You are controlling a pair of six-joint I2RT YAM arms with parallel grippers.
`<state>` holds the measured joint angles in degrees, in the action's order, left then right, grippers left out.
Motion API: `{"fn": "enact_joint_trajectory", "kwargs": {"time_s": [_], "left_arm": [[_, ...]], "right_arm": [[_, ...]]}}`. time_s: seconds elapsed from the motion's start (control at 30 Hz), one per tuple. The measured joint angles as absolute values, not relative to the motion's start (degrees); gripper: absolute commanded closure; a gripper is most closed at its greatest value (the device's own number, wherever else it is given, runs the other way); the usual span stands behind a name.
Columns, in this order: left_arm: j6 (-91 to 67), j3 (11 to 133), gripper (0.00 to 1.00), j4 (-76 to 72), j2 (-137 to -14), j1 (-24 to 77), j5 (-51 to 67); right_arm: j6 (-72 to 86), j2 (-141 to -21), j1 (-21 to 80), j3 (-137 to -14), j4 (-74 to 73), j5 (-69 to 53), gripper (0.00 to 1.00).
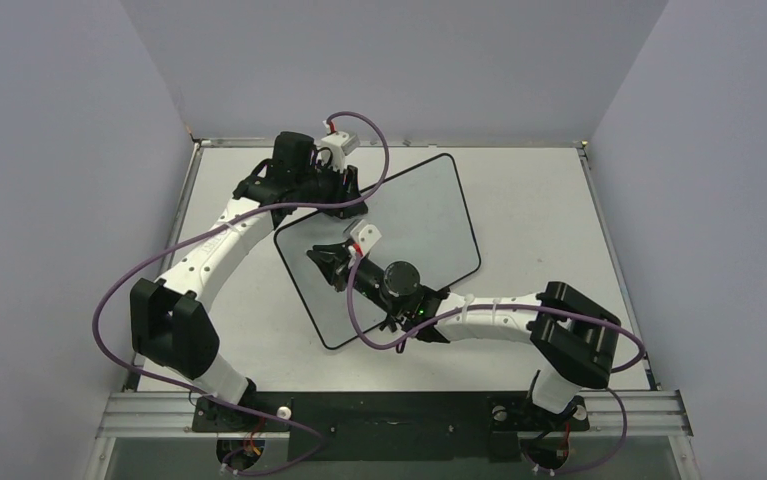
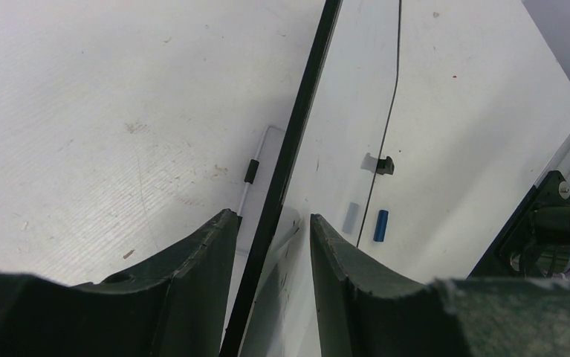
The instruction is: Write a sentence on the whiteboard
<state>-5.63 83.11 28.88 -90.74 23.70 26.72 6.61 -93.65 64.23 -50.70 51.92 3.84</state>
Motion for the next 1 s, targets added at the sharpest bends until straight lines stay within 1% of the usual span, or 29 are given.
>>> {"fn": "enact_joint_trajectory", "kwargs": {"time_s": [0.33, 1.0], "left_arm": [[-6.83, 82.61, 1.0, 27.81, -90.72, 23.7, 25.76], [-7.03, 80.93, 1.0, 26.26, -89.36, 23.79, 25.43]], "right_arm": [[6.48, -94.56, 64.23, -53.01, 53.78, 5.34, 1.0], [6.52, -97.19, 64.36, -54.24, 52.73, 7.92, 1.0]]}}
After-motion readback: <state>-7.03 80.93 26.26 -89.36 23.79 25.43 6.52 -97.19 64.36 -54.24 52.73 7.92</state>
